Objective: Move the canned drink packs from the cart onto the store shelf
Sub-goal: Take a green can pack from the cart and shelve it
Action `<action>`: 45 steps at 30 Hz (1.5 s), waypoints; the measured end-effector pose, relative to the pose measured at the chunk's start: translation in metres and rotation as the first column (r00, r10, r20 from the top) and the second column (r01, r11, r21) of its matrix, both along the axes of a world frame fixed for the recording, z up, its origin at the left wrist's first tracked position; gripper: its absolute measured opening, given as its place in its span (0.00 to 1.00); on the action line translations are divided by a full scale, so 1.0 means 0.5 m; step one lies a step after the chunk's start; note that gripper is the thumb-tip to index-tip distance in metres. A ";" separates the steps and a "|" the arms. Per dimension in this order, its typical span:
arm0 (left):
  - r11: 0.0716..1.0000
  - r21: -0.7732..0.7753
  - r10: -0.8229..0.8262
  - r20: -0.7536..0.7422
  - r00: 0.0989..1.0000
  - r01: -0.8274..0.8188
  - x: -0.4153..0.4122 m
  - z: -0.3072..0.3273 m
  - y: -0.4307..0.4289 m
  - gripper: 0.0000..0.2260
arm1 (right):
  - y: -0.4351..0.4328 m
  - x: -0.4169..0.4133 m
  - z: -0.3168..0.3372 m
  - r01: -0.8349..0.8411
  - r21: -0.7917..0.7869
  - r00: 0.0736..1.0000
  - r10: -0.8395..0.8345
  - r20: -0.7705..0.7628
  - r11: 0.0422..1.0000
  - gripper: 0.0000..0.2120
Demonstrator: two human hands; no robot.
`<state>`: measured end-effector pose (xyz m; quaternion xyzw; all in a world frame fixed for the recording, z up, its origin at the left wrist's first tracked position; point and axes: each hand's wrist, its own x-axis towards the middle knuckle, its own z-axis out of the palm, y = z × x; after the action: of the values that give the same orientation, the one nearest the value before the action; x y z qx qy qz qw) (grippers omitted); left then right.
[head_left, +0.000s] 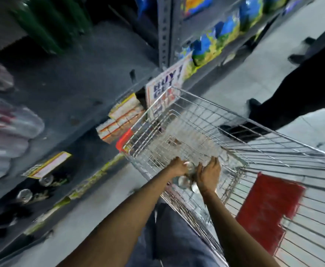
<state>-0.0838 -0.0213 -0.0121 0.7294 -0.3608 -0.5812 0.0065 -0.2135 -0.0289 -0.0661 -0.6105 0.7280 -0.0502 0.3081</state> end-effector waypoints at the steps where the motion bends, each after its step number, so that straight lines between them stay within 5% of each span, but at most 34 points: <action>1: 1.000 0.021 0.014 -0.032 0.999 -0.013 -0.011 -0.008 -0.001 0.22 | 0.005 -0.020 -0.004 0.061 0.057 0.998 -0.060 -0.014 0.996 0.33; 5: 0.979 0.124 0.176 -0.100 0.979 -0.163 -0.046 -0.052 0.005 0.23 | 0.027 -0.089 -0.070 0.284 0.302 0.955 -0.296 -0.005 0.910 0.45; 10: 0.940 0.198 0.303 -0.106 0.947 -0.278 -0.067 -0.076 0.009 0.22 | 0.037 -0.125 -0.094 0.368 0.467 0.854 -0.491 0.173 0.804 0.22; 17: 0.914 0.250 0.352 -0.092 0.931 -0.321 -0.048 -0.046 0.017 0.19 | 0.033 -0.137 -0.098 0.402 0.517 0.756 -0.593 0.279 0.756 0.20; 21: 0.854 0.239 0.505 -0.168 0.847 -0.462 -0.015 -0.028 0.031 0.19 | 0.006 -0.094 -0.020 0.378 0.470 0.759 -0.558 0.336 0.798 0.12; 25: 0.728 0.235 0.686 -0.259 0.680 -0.644 0.039 0.049 0.050 0.21 | -0.041 -0.048 0.059 0.366 0.294 0.805 -0.459 0.375 0.883 0.16; 30: 0.618 0.123 0.755 -0.369 0.542 -0.777 0.104 0.206 0.061 0.04 | -0.094 0.042 0.198 0.338 0.024 0.810 -0.304 0.501 0.941 0.23; 37: 0.425 -0.231 0.724 -0.494 0.481 -0.875 0.224 0.432 0.092 0.07 | -0.172 0.204 0.432 0.250 -0.128 0.619 -0.057 0.784 0.960 0.16; 45: 0.202 -0.335 0.736 -0.568 0.369 -0.920 0.364 0.569 0.113 0.07 | -0.232 0.430 0.576 0.044 -0.261 0.541 0.196 0.818 0.964 0.11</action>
<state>0.0982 0.0354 0.2726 0.6663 -0.0650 -0.4276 0.6074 0.0017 -0.1451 0.2219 -0.5771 0.4524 -0.4132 0.5400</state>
